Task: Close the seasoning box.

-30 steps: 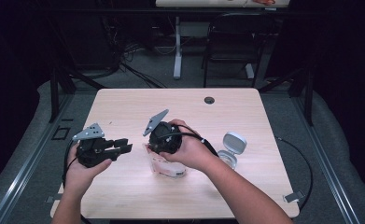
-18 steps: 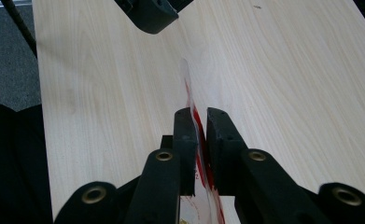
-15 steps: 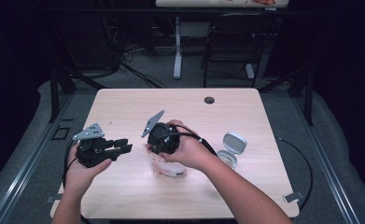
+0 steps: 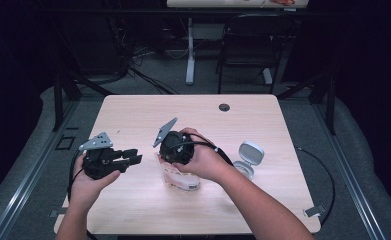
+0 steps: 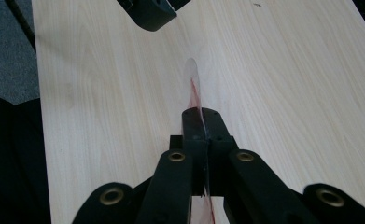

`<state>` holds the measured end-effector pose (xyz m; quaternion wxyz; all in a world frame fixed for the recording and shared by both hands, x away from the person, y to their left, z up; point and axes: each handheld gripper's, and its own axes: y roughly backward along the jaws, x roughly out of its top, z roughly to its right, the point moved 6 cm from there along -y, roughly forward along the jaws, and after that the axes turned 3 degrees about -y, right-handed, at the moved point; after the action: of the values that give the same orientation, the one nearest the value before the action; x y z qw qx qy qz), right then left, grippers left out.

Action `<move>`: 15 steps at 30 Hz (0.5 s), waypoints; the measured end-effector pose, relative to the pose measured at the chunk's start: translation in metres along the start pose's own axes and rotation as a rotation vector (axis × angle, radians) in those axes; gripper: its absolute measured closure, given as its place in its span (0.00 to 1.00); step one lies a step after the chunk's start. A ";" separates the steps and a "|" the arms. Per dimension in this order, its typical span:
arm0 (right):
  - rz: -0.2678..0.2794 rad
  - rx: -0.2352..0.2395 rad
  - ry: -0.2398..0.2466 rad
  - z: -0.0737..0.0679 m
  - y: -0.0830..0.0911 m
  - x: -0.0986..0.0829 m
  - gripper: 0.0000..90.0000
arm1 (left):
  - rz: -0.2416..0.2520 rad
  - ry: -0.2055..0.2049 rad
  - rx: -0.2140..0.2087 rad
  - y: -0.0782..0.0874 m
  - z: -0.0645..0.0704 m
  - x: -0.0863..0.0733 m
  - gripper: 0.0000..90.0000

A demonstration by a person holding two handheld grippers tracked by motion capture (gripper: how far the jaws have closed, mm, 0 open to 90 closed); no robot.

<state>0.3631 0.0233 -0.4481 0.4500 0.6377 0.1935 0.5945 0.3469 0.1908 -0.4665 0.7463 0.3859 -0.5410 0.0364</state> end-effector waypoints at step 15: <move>0.027 0.005 -0.013 0.003 0.013 -0.012 1.00 | 0.001 -0.007 -0.007 -0.004 0.001 -0.001 0.73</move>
<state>0.3597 0.0059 -0.4441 0.4415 0.6452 0.1837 0.5959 0.3473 0.1876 -0.4690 0.7457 0.3833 -0.5441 0.0336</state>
